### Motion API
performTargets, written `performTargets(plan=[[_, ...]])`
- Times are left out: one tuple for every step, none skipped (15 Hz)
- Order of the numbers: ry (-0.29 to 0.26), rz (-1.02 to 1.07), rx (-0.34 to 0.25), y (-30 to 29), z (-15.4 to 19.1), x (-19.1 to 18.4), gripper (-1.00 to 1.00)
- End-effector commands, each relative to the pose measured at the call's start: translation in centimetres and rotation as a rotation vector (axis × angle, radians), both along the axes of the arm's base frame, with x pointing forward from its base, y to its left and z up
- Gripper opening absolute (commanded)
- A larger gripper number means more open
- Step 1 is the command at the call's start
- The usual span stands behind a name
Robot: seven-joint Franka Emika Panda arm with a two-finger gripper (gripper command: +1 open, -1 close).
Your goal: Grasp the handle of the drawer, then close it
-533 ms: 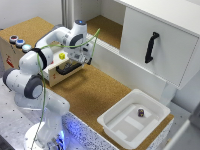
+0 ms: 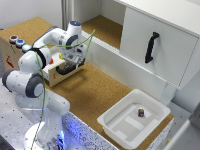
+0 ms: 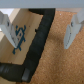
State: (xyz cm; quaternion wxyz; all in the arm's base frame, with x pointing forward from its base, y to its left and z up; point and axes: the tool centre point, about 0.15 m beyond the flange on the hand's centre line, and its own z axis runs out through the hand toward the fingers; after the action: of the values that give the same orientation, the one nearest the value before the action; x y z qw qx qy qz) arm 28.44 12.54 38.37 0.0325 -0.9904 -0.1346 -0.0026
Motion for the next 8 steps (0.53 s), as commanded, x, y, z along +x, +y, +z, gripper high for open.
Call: performTargets(plan=[[-0.002, -0.087, 0.024, 0.9, -3.1, 1.2, 1.0], [-0.008, -0.095, 0.029, 1.0, -3.4, 1.5, 1.0], [-0.008, -0.099, 0.033, 1.1, -3.7, 1.8, 1.0], [-0.016, -0.115, 0.041, 1.1, -3.8, 2.1, 1.0], [-0.037, -0.132, 0.047, 1.2, -3.8, 2.4, 1.0], [-0.052, -0.128, 0.054, 1.4, -3.8, 2.8, 1.0], [-0.047, -0.12, 0.052, 1.6, -4.0, 3.3, 1.0], [-0.053, -0.114, 0.051, 1.8, -4.0, 3.8, 1.0]])
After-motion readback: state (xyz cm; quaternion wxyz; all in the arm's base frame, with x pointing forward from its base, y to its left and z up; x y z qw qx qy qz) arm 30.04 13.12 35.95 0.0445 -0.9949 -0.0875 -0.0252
